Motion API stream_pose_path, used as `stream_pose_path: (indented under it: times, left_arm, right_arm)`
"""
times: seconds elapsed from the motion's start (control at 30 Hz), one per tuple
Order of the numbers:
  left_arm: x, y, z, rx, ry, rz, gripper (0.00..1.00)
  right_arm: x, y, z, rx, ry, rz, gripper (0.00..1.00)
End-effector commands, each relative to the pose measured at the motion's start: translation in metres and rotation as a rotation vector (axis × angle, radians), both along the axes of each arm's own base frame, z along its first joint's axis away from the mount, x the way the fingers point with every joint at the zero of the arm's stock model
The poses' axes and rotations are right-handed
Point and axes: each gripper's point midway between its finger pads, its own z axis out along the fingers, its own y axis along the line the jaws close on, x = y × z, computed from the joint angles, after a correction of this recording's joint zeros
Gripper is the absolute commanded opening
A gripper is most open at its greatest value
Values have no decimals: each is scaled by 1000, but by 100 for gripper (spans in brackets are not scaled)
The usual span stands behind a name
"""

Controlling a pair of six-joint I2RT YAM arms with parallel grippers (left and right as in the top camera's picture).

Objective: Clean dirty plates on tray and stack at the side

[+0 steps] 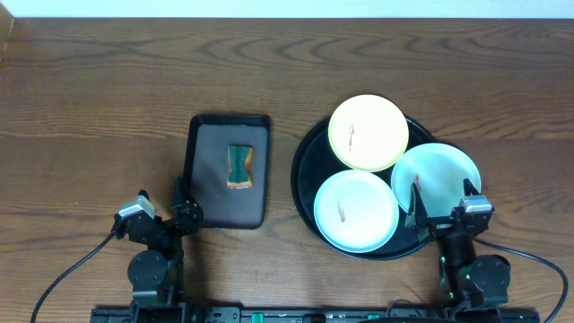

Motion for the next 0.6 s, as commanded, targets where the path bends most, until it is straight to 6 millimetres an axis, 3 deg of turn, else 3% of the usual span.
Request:
stream_pose_path:
  times: [0.0, 0.13, 0.3, 0.43, 0.57]
  left_arm:
    - [-1, 4, -17, 4, 44, 21, 82]
    - [1, -1, -11, 0, 19, -10, 82]
    - [0, -3, -19, -2, 51, -18, 82]
    - [0, -3, -18, -2, 47, -20, 82]
    - [2, -9, -9, -4, 10, -51, 82]
  right_arm:
    - [1, -6, 3, -7, -17, -36, 99]
    - [1, -5, 16, 88, -58, -29, 99]
    - [1, -11, 26, 89, -101, -63, 99]
    - [0, -1, 25, 89, -96, -2, 99]
    - [1, -4, 14, 84, -51, -27, 99]
